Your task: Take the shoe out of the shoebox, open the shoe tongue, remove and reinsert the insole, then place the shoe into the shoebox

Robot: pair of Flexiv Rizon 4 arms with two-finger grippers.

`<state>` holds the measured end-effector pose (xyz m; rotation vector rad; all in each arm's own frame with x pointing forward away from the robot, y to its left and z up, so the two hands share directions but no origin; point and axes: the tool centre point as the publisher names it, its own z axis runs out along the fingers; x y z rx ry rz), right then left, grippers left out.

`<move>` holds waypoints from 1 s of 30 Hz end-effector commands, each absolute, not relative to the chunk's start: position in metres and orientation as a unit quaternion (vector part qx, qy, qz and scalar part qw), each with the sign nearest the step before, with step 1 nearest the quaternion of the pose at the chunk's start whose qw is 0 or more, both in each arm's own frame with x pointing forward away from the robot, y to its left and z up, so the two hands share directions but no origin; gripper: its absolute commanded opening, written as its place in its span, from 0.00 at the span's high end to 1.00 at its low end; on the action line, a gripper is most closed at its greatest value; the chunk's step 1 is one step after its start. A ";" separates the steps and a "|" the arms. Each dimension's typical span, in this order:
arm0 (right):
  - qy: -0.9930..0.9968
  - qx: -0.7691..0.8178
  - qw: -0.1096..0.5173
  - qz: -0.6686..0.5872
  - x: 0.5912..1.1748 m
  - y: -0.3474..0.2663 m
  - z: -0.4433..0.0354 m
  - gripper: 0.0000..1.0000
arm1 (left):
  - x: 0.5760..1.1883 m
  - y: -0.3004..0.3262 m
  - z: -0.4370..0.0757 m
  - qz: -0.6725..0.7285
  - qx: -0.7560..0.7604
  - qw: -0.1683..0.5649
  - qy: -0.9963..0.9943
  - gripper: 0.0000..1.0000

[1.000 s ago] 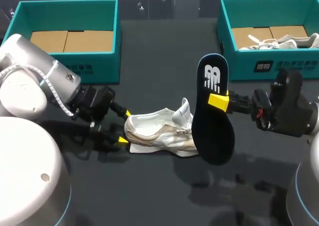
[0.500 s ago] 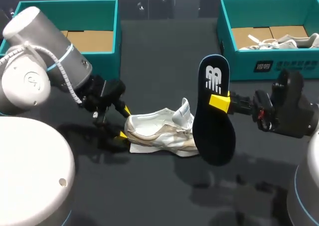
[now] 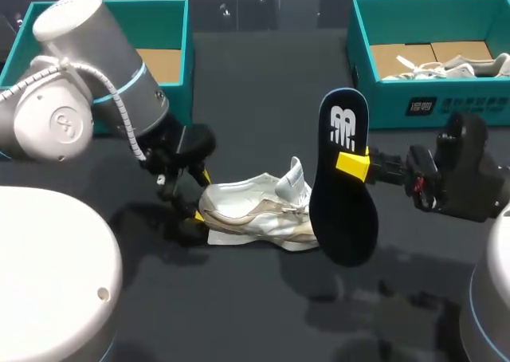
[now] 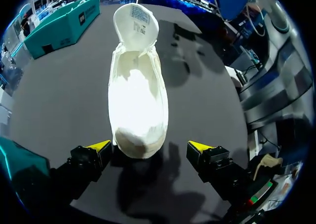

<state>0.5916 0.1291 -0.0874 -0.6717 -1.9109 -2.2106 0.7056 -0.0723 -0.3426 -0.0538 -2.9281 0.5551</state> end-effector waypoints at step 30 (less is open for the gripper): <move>-0.637 -0.244 0.053 -0.729 0.586 0.132 -0.083 1.00 | 0.731 -0.122 -0.311 0.075 -0.029 0.051 -0.995 0.00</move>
